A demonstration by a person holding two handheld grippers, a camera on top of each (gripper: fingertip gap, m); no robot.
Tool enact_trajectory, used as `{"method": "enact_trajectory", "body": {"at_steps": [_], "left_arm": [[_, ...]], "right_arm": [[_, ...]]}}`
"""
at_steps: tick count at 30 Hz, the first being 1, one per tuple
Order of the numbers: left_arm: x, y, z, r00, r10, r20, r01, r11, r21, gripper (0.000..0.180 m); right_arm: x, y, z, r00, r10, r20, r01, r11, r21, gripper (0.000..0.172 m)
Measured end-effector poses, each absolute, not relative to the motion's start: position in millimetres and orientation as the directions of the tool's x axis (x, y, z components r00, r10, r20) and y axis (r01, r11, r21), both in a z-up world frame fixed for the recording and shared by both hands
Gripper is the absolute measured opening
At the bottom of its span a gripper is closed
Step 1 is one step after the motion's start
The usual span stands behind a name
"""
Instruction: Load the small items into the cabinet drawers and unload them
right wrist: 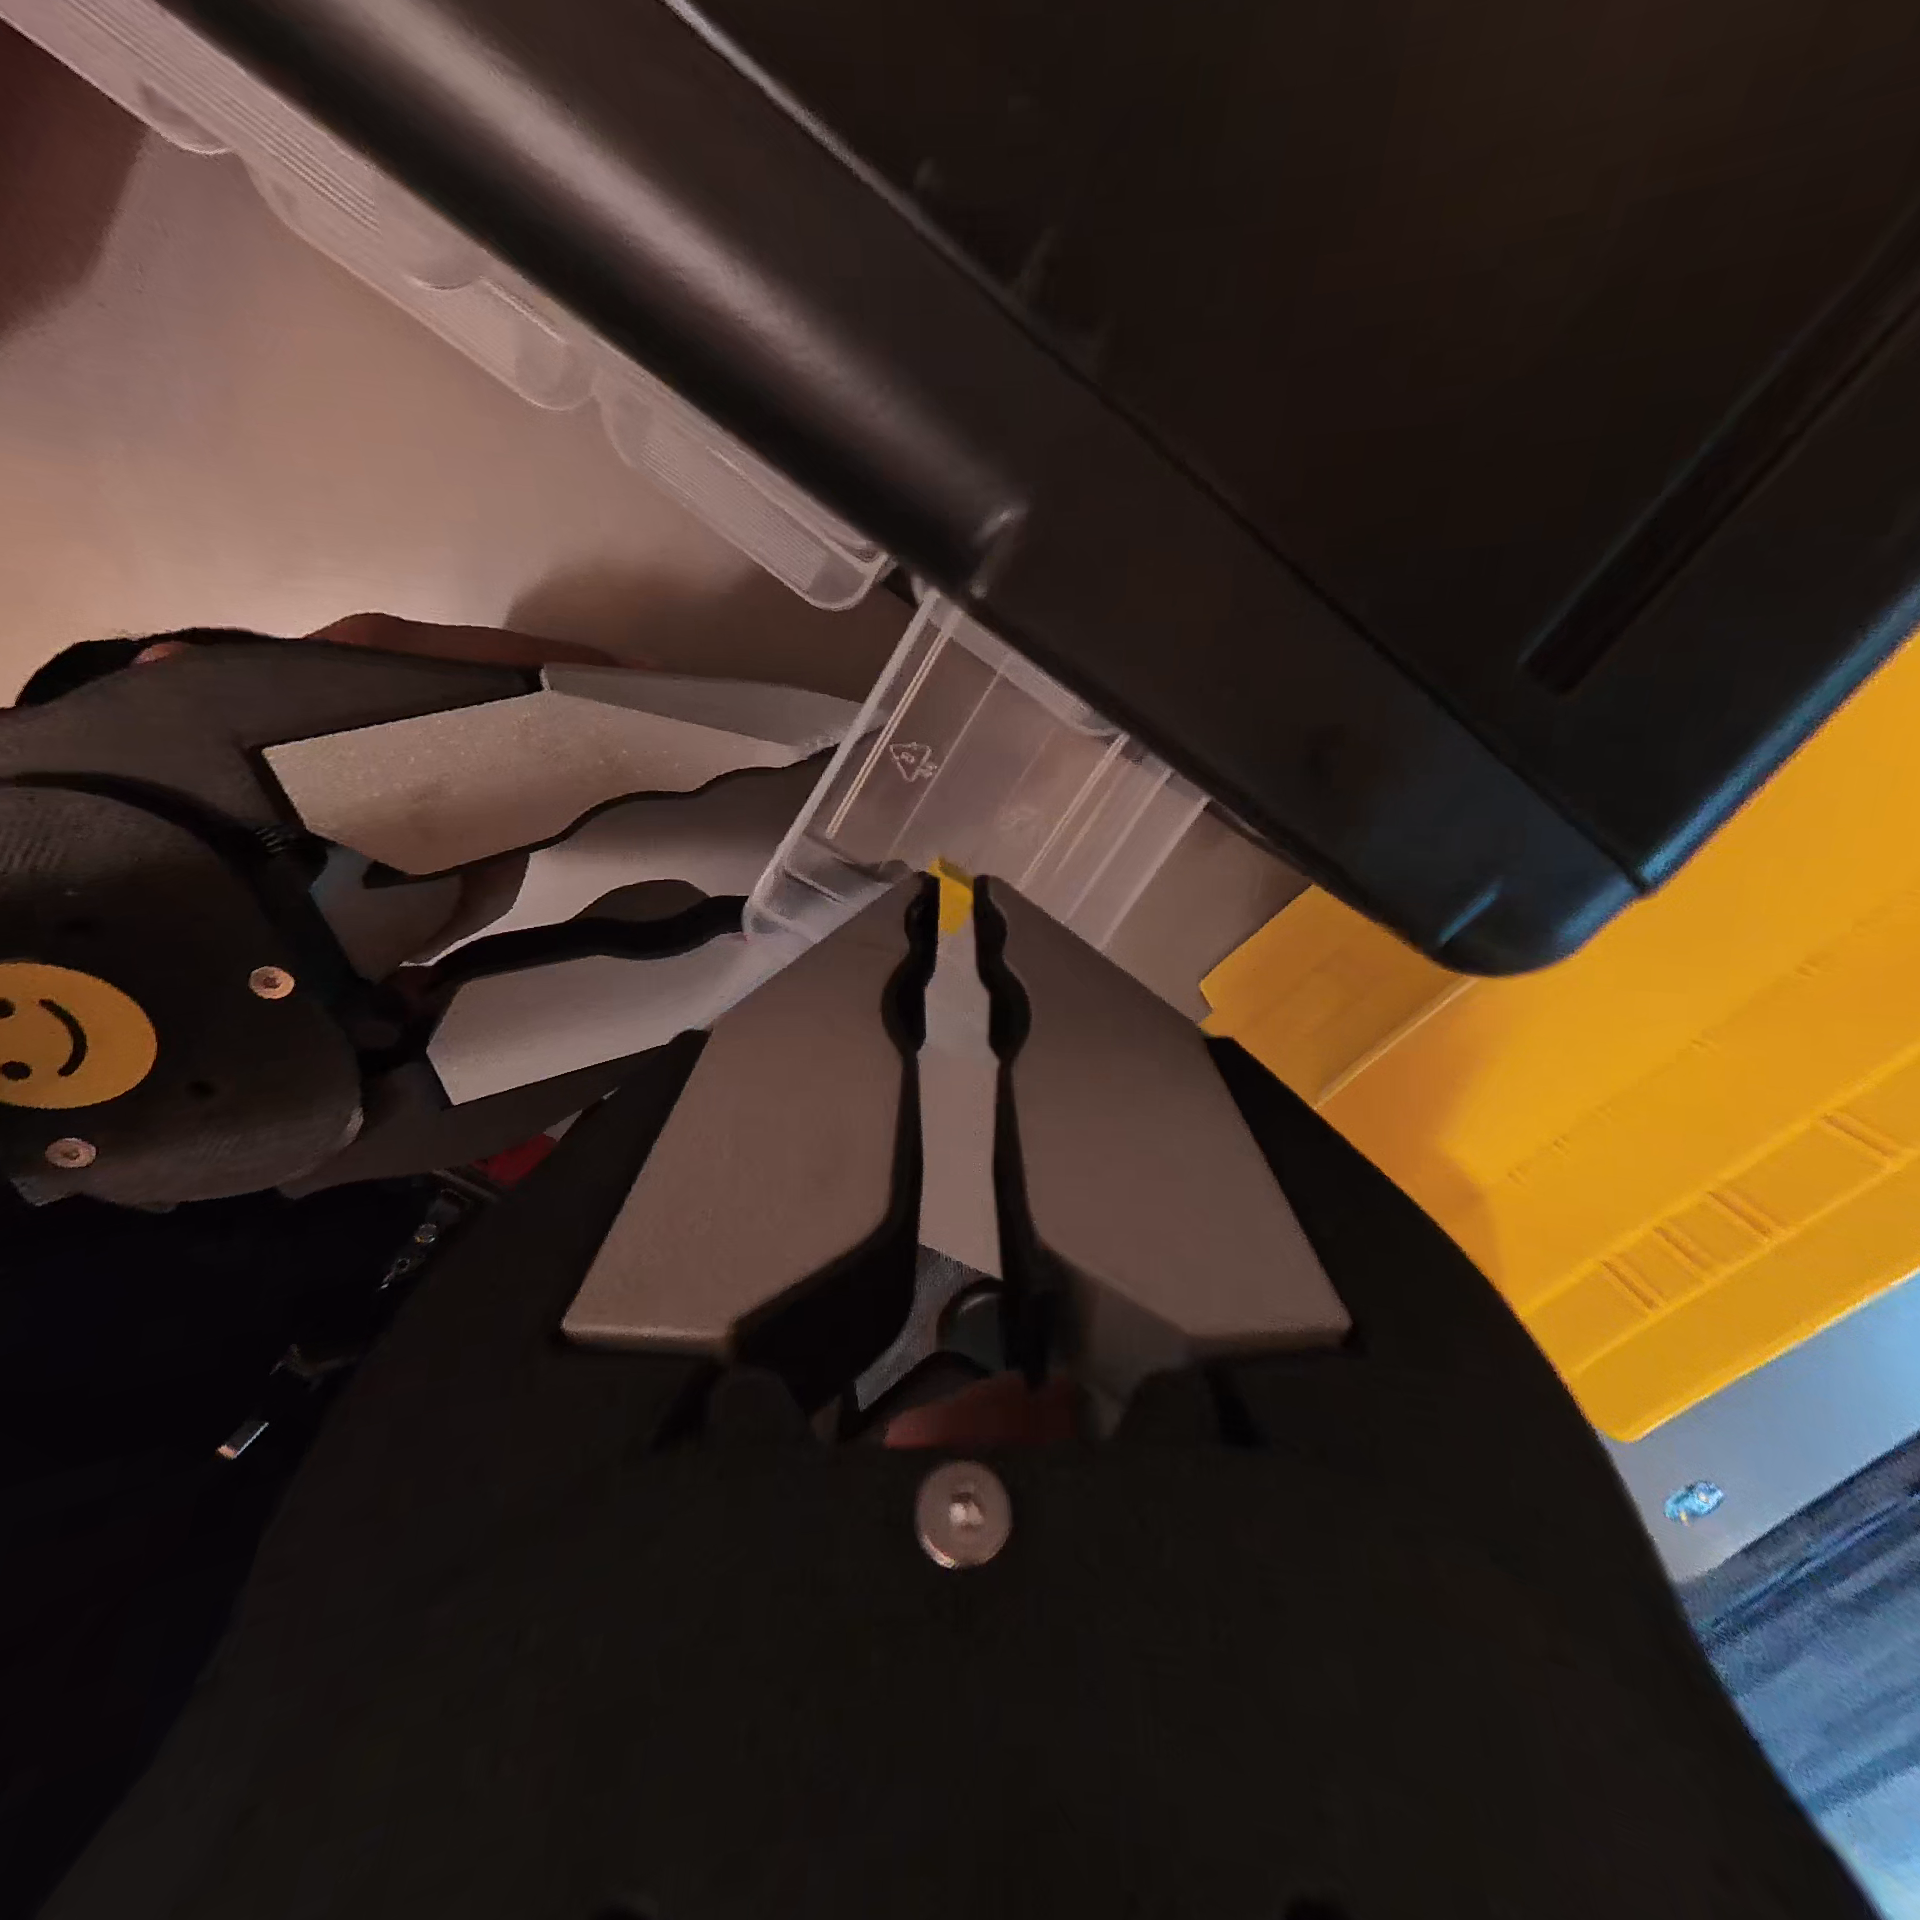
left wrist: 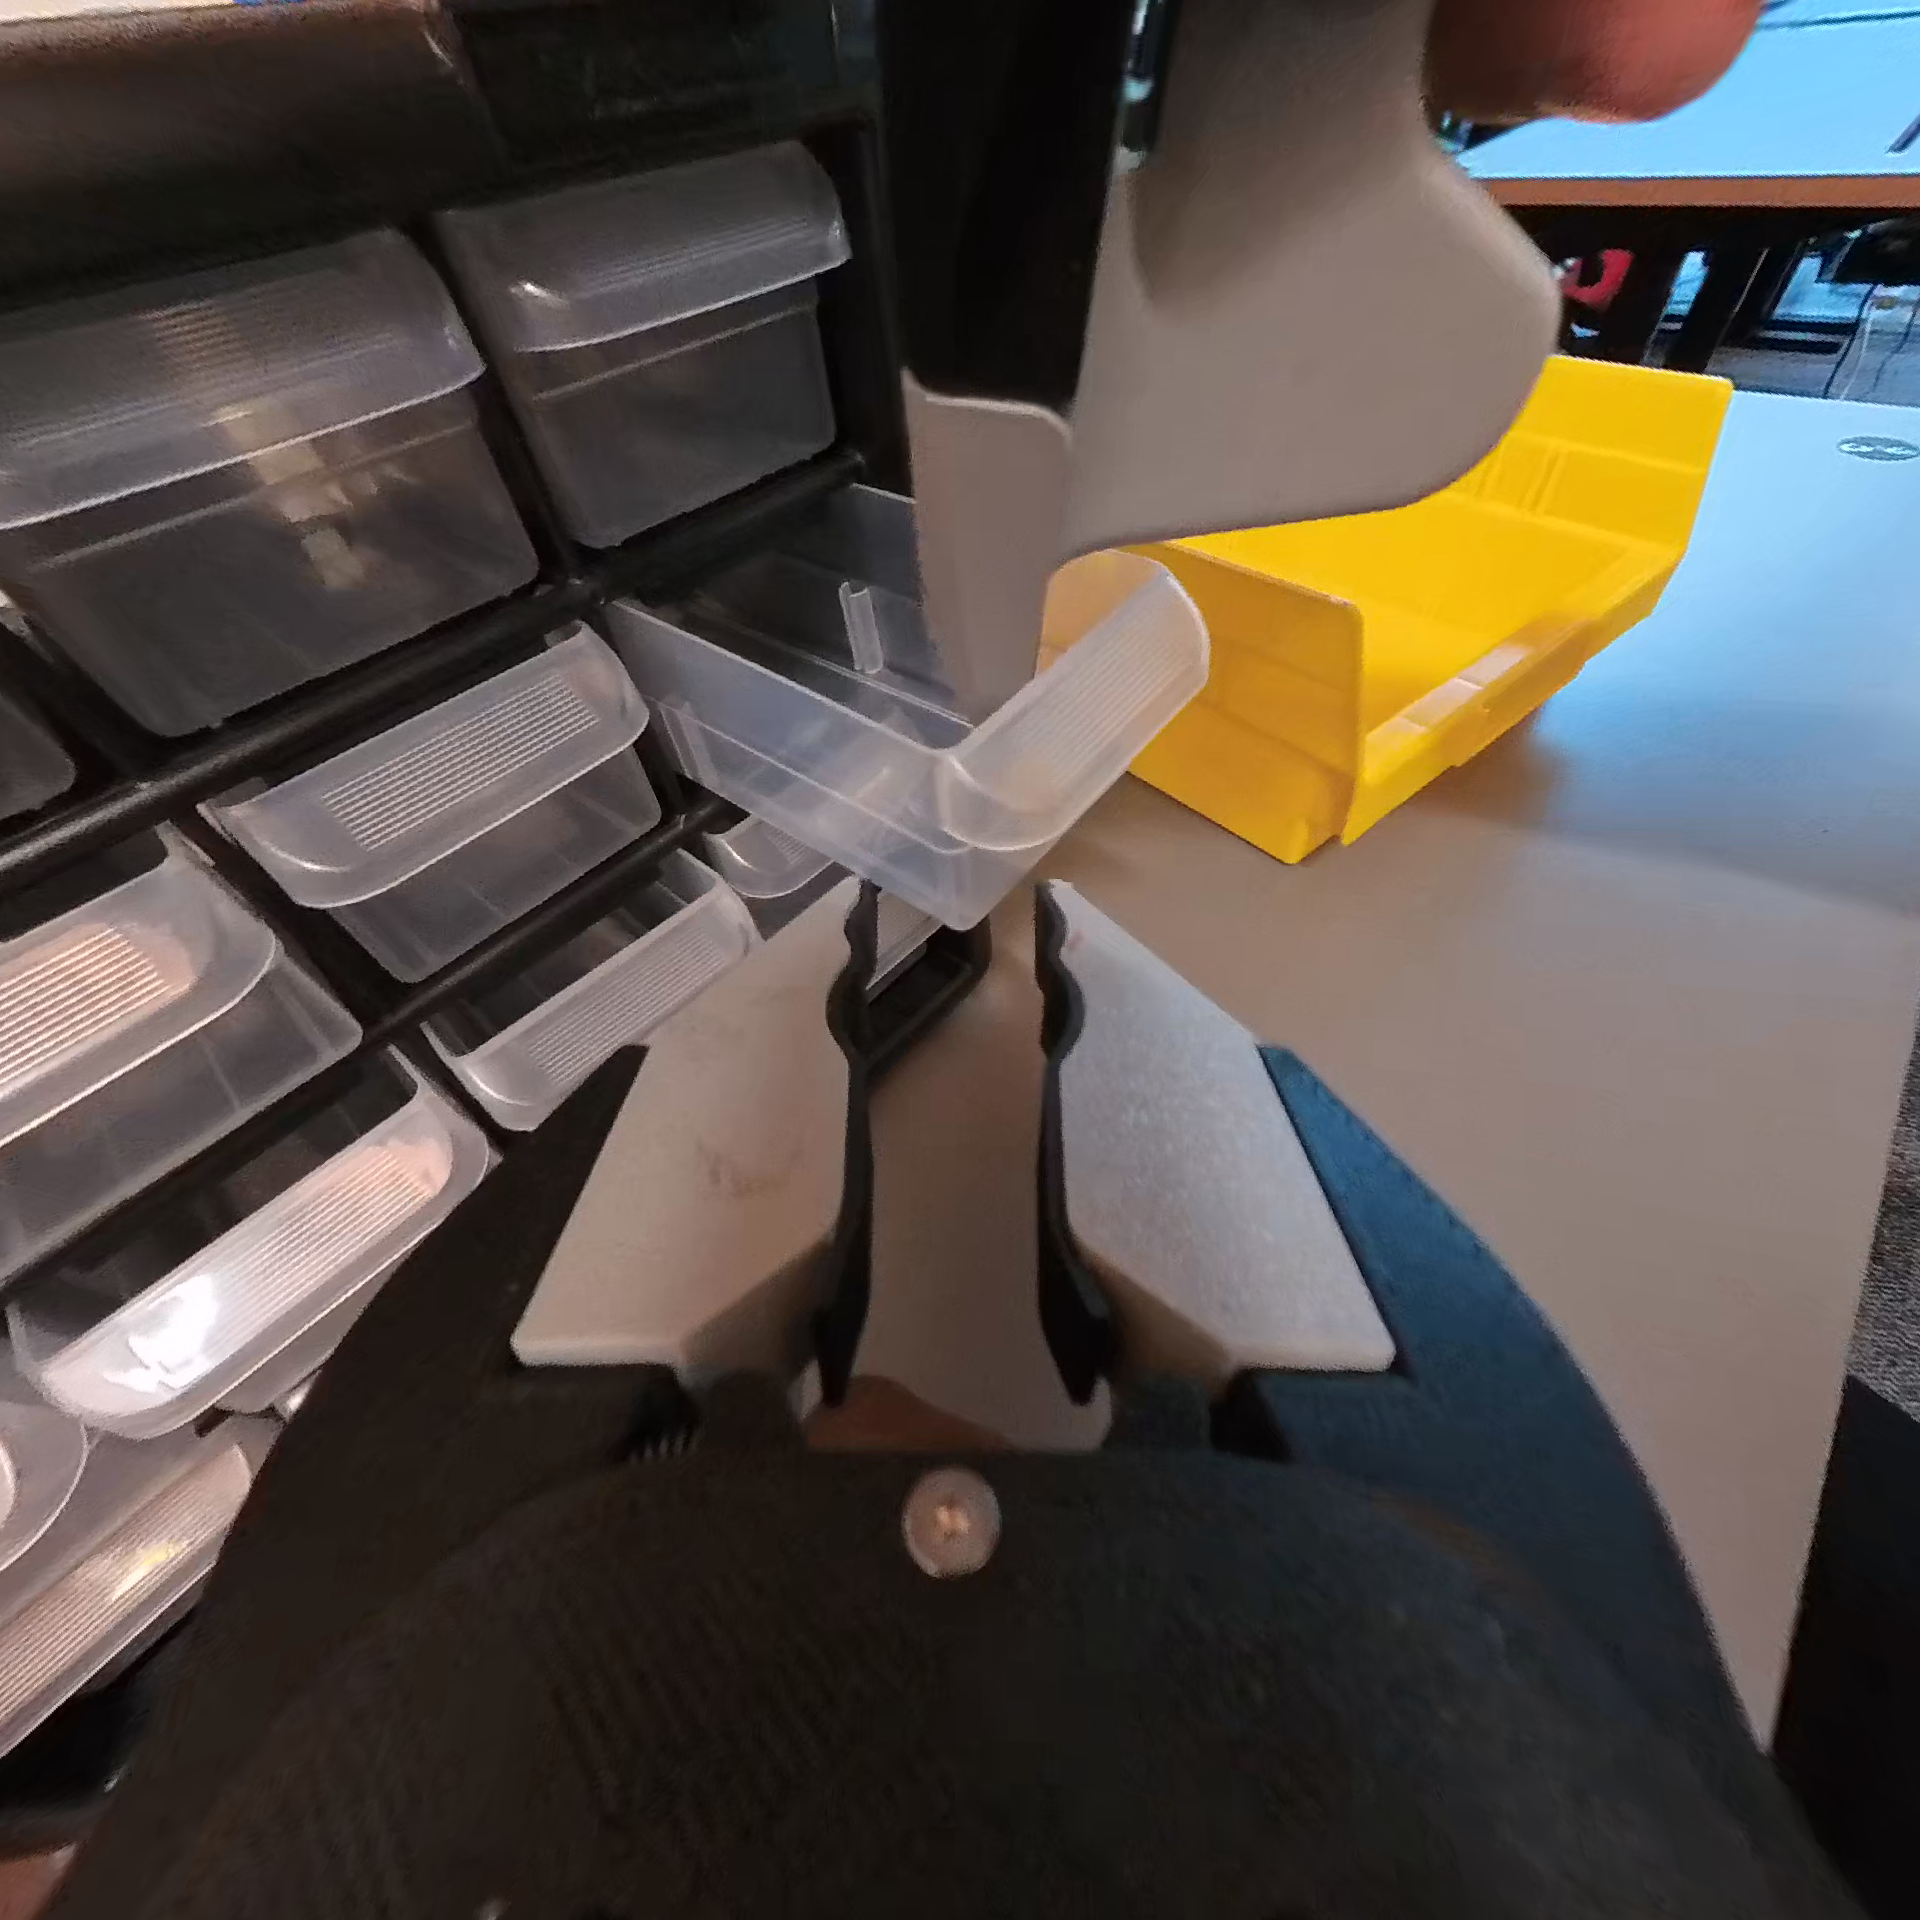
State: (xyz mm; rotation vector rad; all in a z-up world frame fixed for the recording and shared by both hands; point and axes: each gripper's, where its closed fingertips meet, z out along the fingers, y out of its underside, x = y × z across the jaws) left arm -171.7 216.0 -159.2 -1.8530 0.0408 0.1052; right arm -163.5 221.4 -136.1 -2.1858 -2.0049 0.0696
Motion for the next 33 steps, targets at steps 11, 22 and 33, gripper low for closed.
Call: {"method": "enact_trajectory", "body": {"at_steps": [11,22,33], "left_arm": [[-172.4,215.8,-158.8,0.996,0.024,-0.086,-0.076,-0.275,-0.959,0.024],[-172.2,215.4,-158.5,0.996,0.024,-0.088,-0.078,-0.278,-0.957,0.025],[-171.1,215.1,-158.8,0.995,0.021,-0.093,-0.083,-0.283,-0.956,0.025]], "right_arm": [[-158.8,223.5,-143.0,0.152,0.983,0.099,0.988,-0.149,-0.041,0.009],[-156.2,219.6,-143.7,0.225,0.974,0.024,0.974,-0.225,-0.012,0.004],[-155.6,220.0,-144.0,0.249,0.968,0.026,0.968,-0.248,-0.04,0.007]]}}
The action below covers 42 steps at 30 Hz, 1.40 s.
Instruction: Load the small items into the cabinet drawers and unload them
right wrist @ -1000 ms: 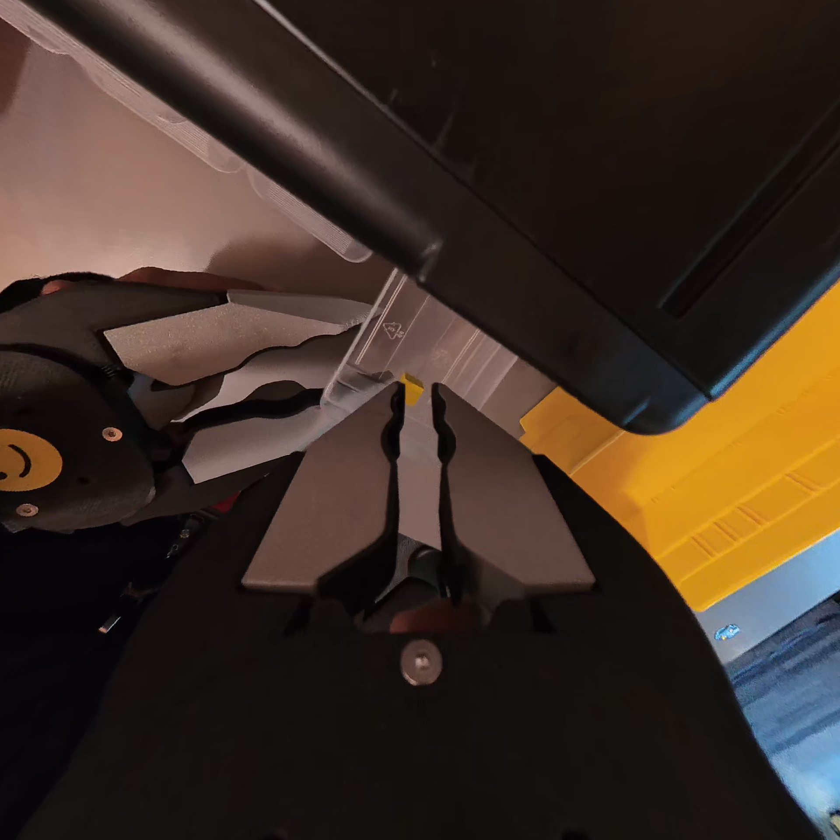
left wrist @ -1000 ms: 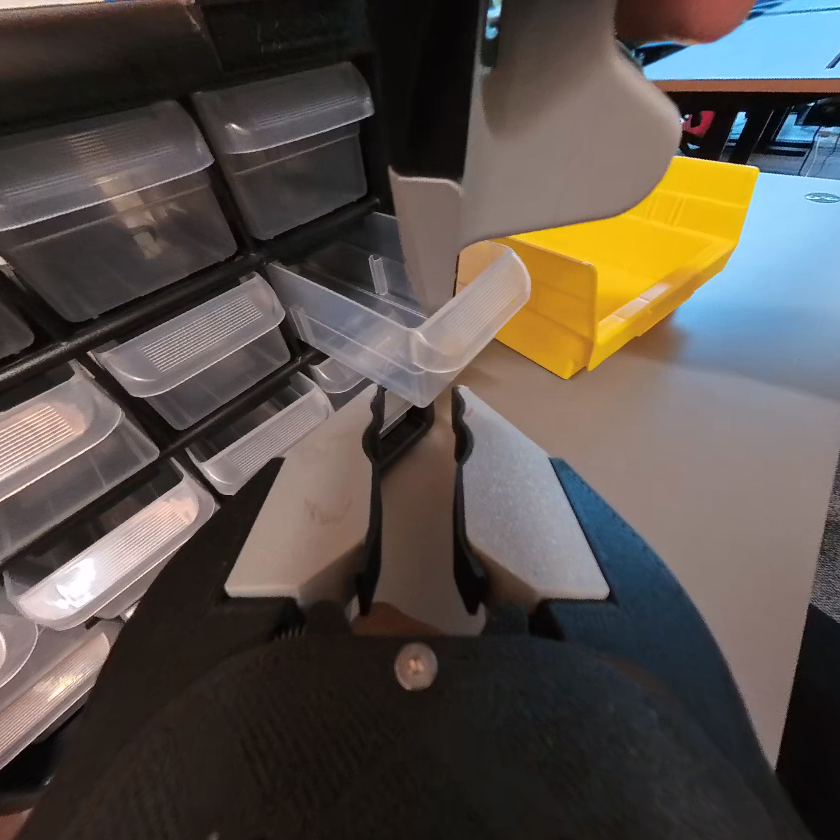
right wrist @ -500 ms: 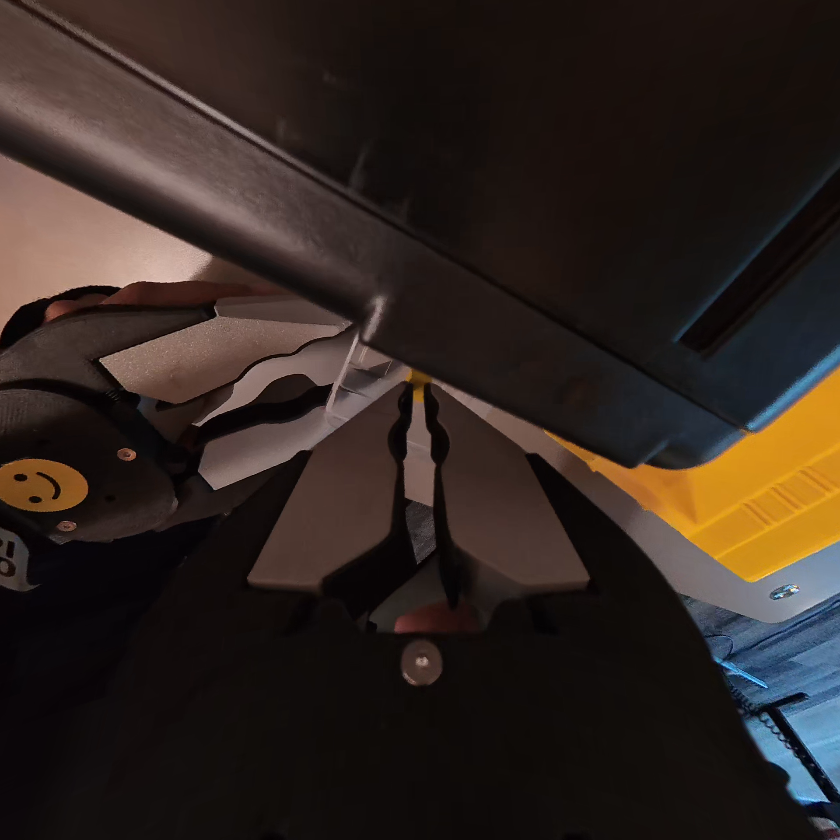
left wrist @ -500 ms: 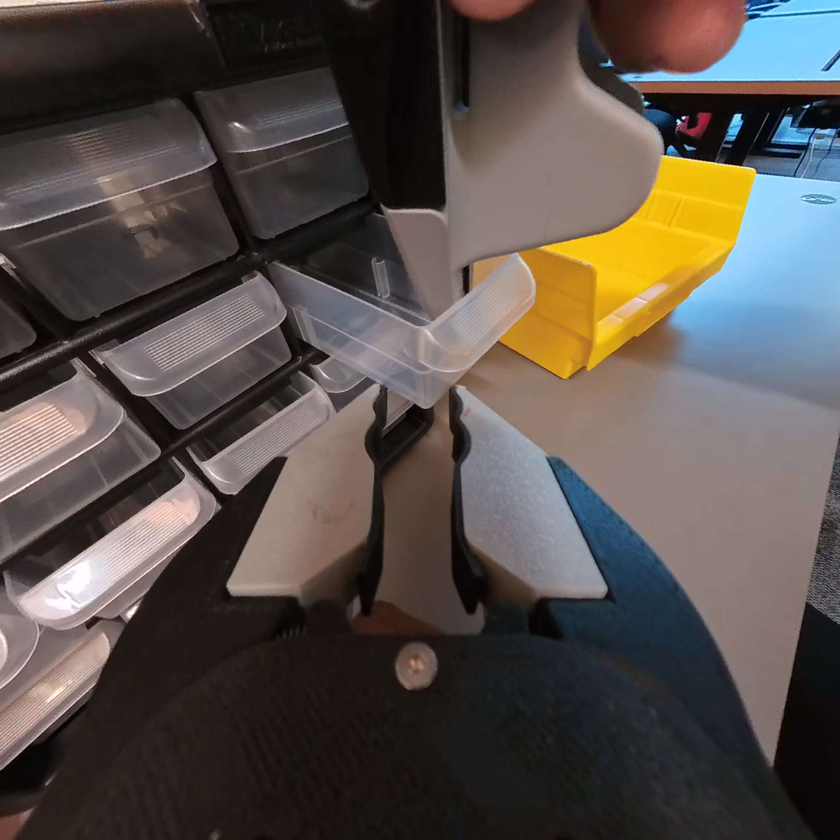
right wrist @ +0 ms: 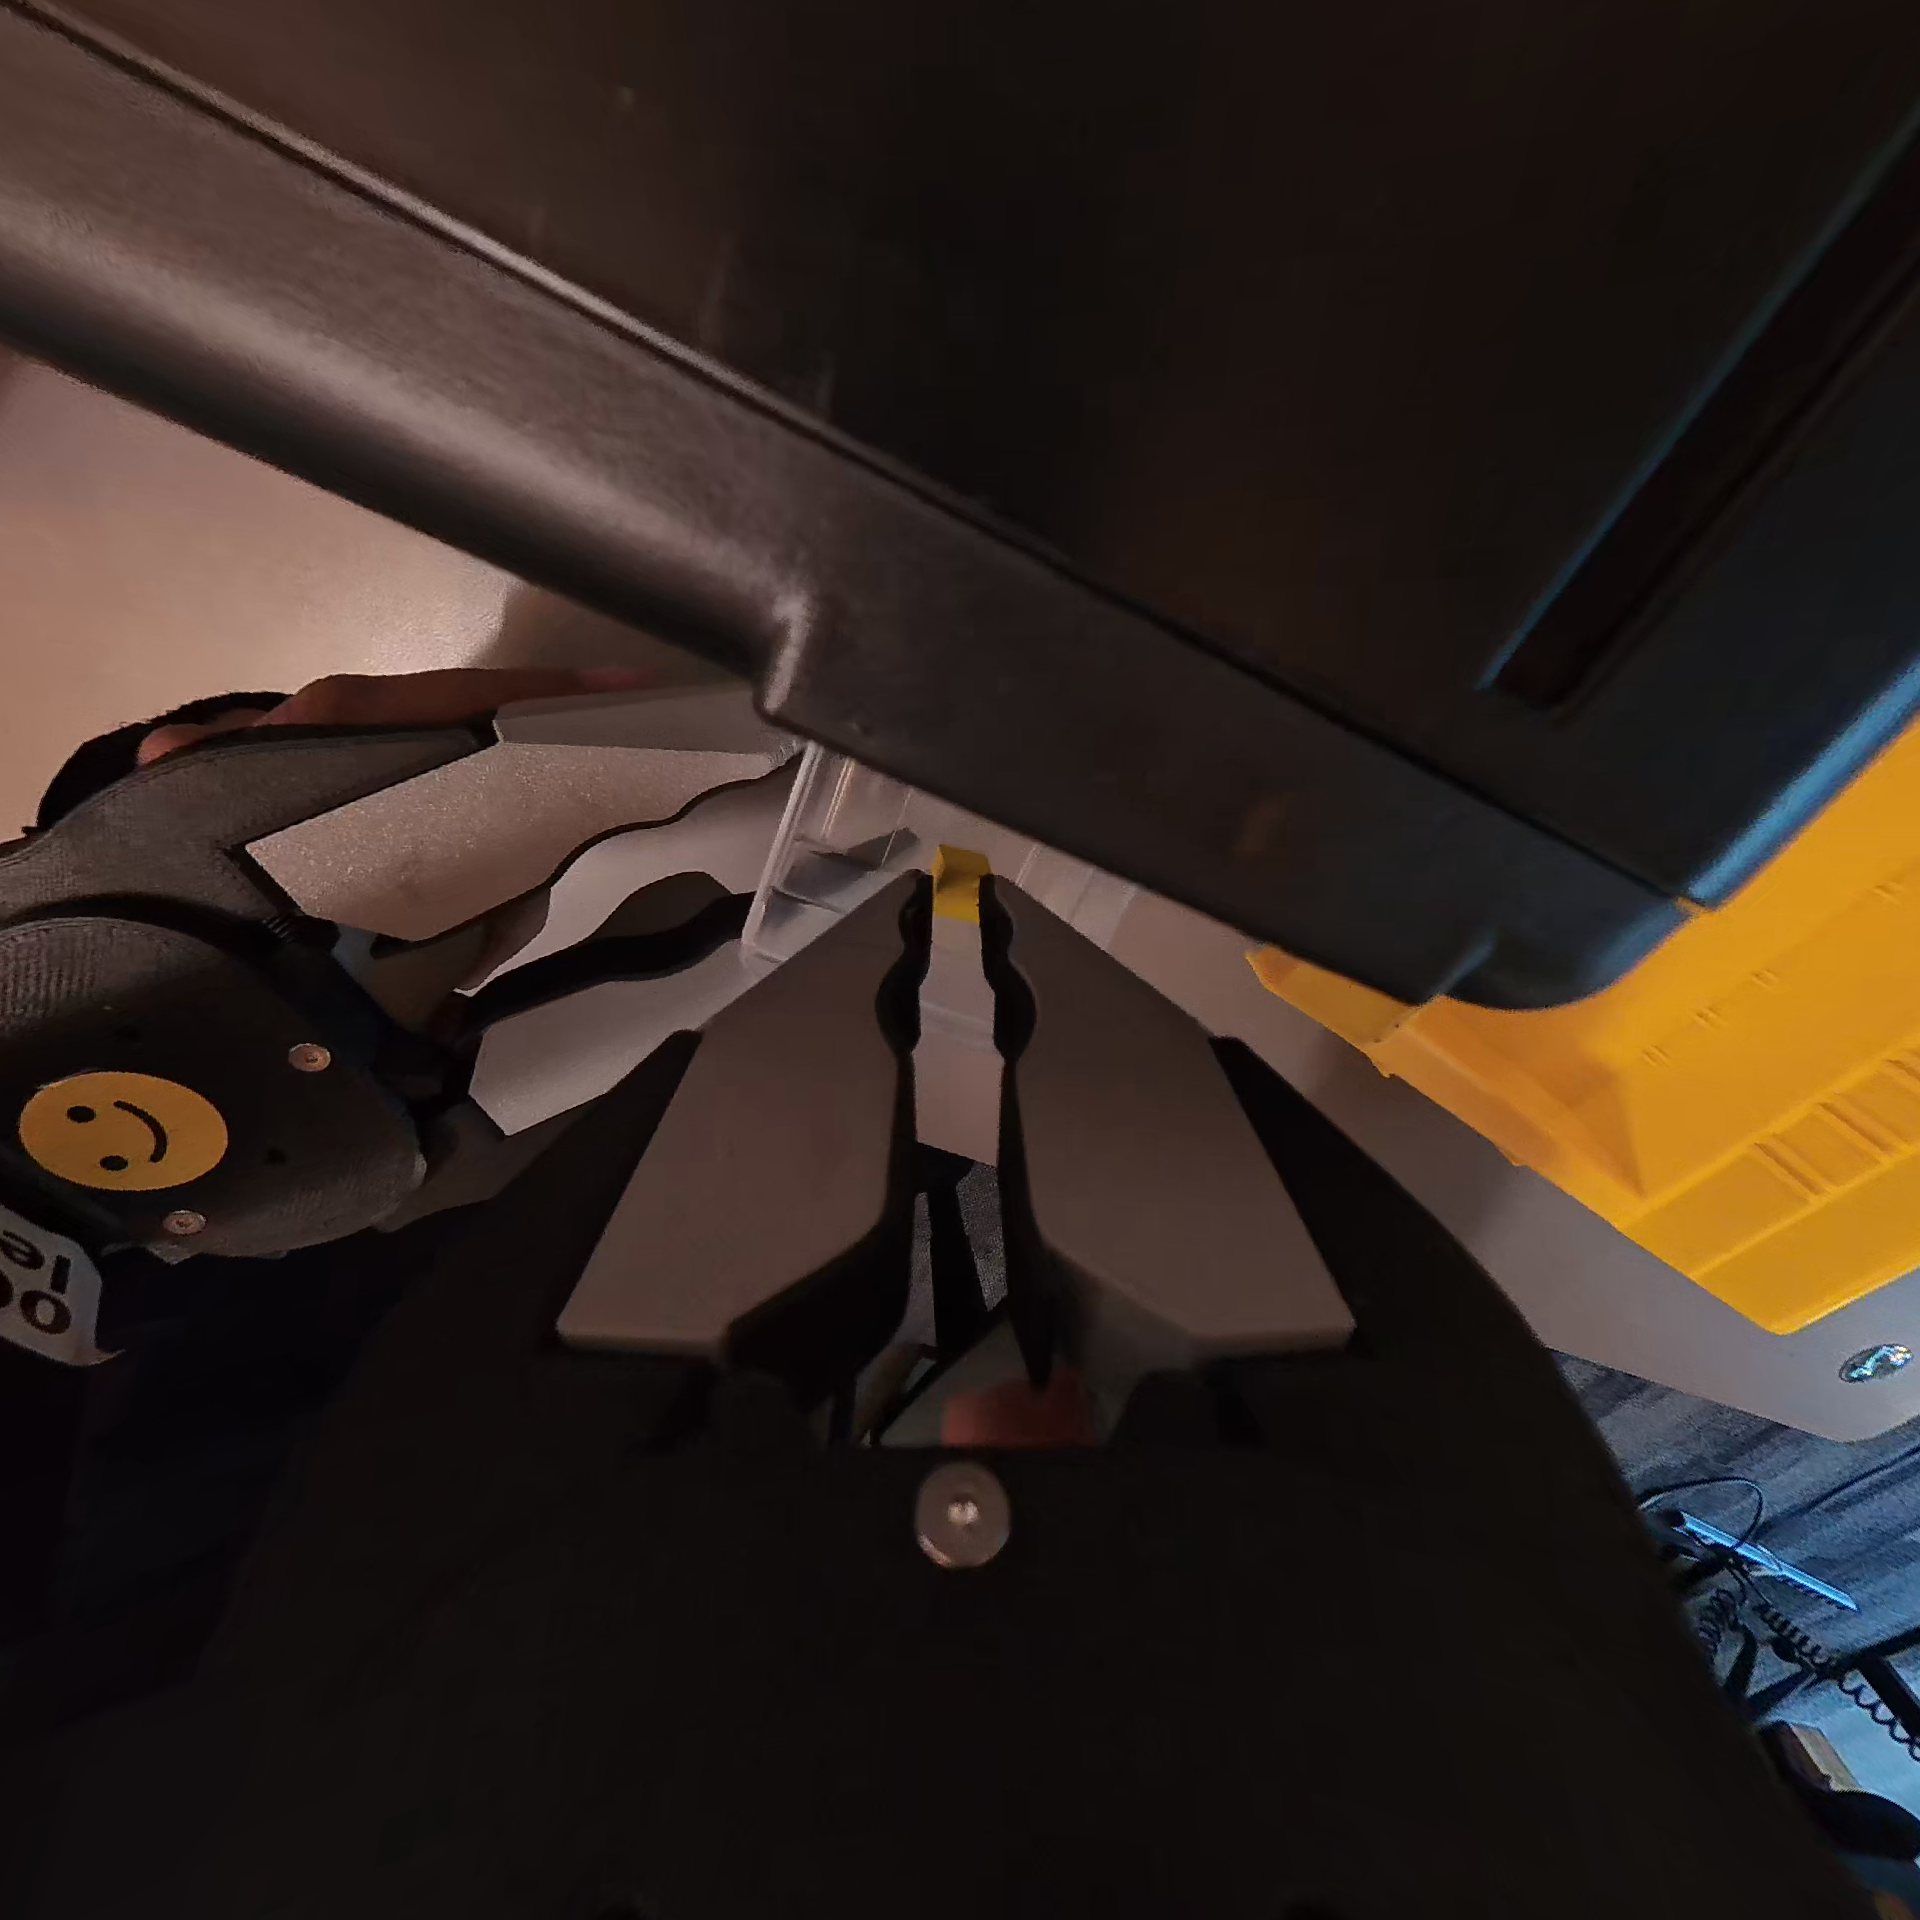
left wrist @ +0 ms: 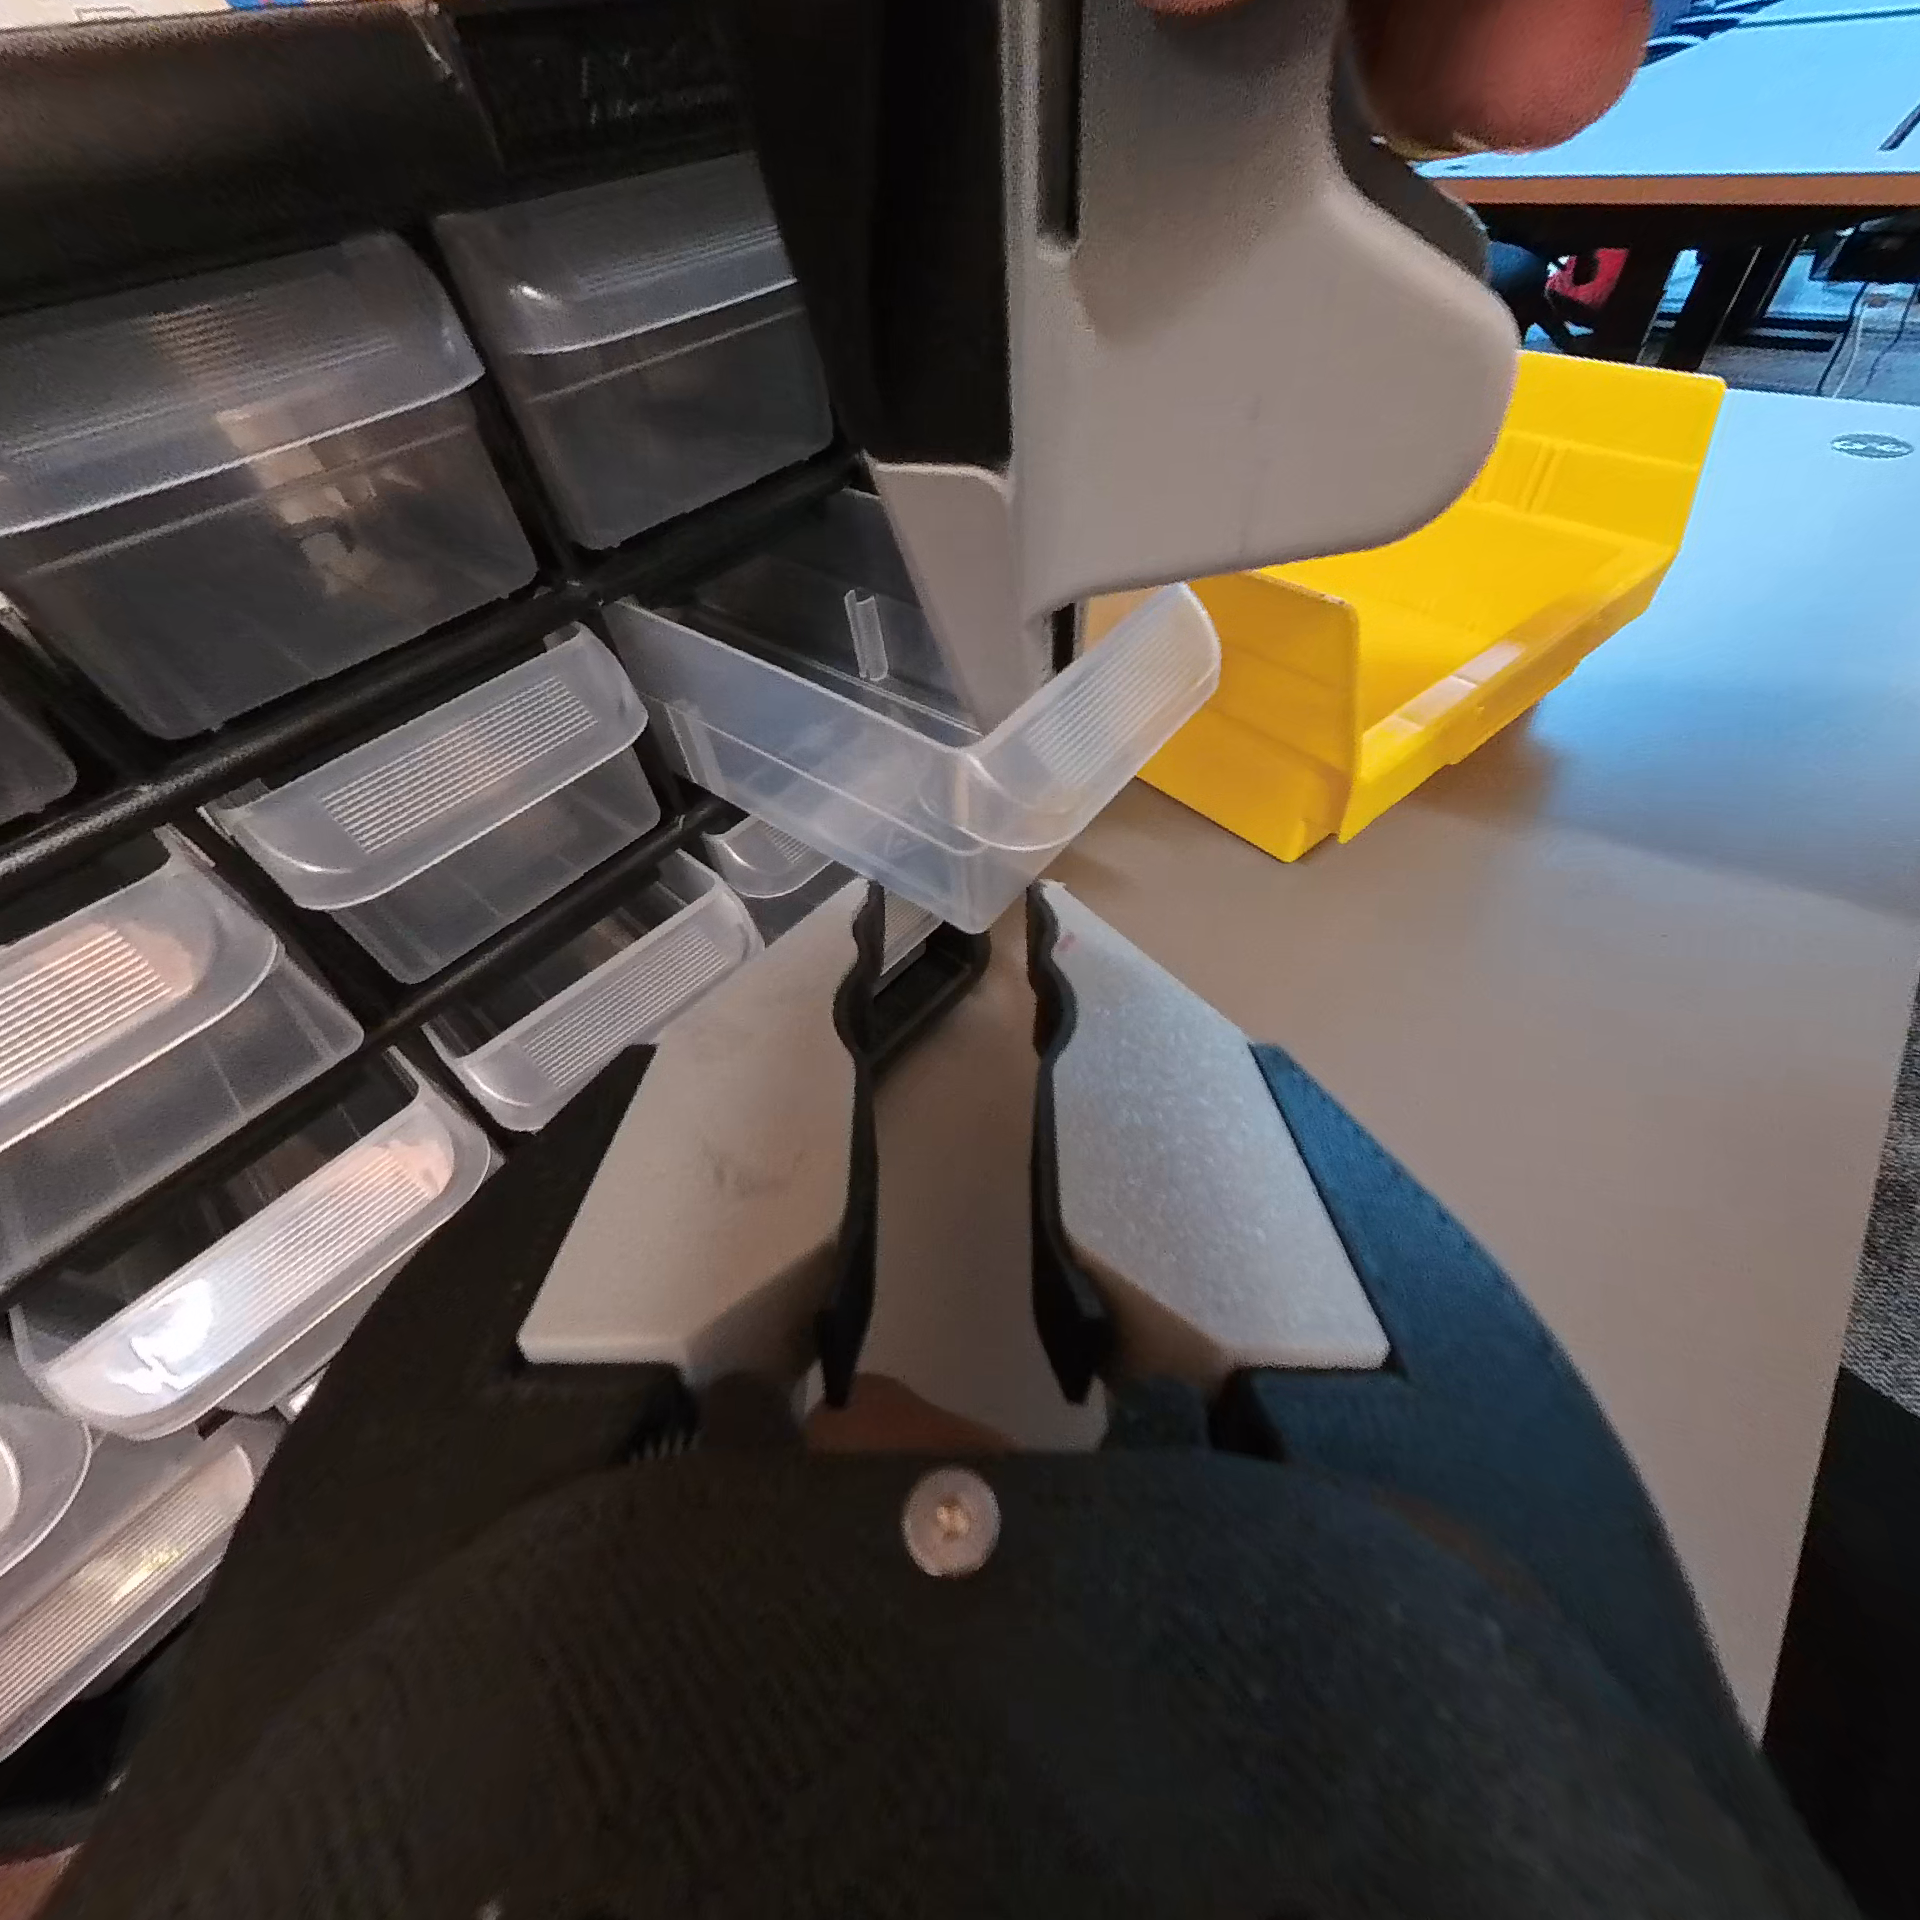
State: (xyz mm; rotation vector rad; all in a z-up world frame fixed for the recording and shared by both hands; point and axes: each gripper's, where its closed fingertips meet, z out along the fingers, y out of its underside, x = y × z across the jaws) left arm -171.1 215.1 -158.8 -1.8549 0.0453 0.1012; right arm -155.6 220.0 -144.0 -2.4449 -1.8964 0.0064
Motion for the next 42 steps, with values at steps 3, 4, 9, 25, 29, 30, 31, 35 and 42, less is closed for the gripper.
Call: {"method": "enact_trajectory", "body": {"at_steps": [3,4,9,25,29,30,31,35,42], "left_arm": [[-171.4,214.8,-159.3,0.994,0.022,-0.103,-0.092,-0.287,-0.953,0.025],[-171.5,214.7,-159.4,0.995,0.021,-0.102,-0.092,-0.287,-0.954,0.025],[-171.6,214.4,-159.6,0.995,0.02,-0.101,-0.091,-0.288,-0.953,0.025],[-172.4,215.1,-160.3,0.992,0.025,-0.126,-0.113,-0.292,-0.95,0.026],[-173.8,216.0,-159.8,0.991,0.031,-0.127,-0.113,-0.285,-0.952,0.025],[-173.7,216.4,-160.2,0.992,0.03,-0.122,-0.109,-0.286,-0.952,0.025],[-173.5,216.9,-161.1,0.992,0.029,-0.12,-0.107,-0.287,-0.952,0.025],[-171.9,219.2,-166.2,0.992,0.019,-0.126,-0.115,-0.302,-0.946,0.025],[-167.7,221.9,-173.9,0.987,0.01,-0.162,-0.15,-0.332,-0.931,0.026]], "right_arm": [[-155.1,219.2,-145.7,0.267,0.964,0.003,0.963,-0.266,-0.043,0.006],[-155.7,218.9,-146.1,0.271,0.963,-0.001,0.961,-0.271,-0.049,0.006],[-157.7,216.7,-147.9,0.284,0.958,-0.028,0.956,-0.285,-0.069,0.008],[-165.4,213.2,-148.3,0.244,0.969,-0.046,0.954,-0.248,-0.171,0.007],[-173.1,204.6,-135.0,0.221,0.966,-0.134,0.934,-0.249,-0.254,0.0],[-172.1,208.4,-132.5,0.219,0.968,-0.124,0.93,-0.245,-0.274,0.0],[-169.3,212.3,-132.9,0.222,0.968,-0.118,0.928,-0.247,-0.279,0.0],[-163.0,212.5,-140.7,0.252,0.946,-0.203,0.922,-0.298,-0.246,0.004],[-171.3,198.9,-148.2,0.265,0.928,-0.262,0.929,-0.318,-0.189,0.013]]}}
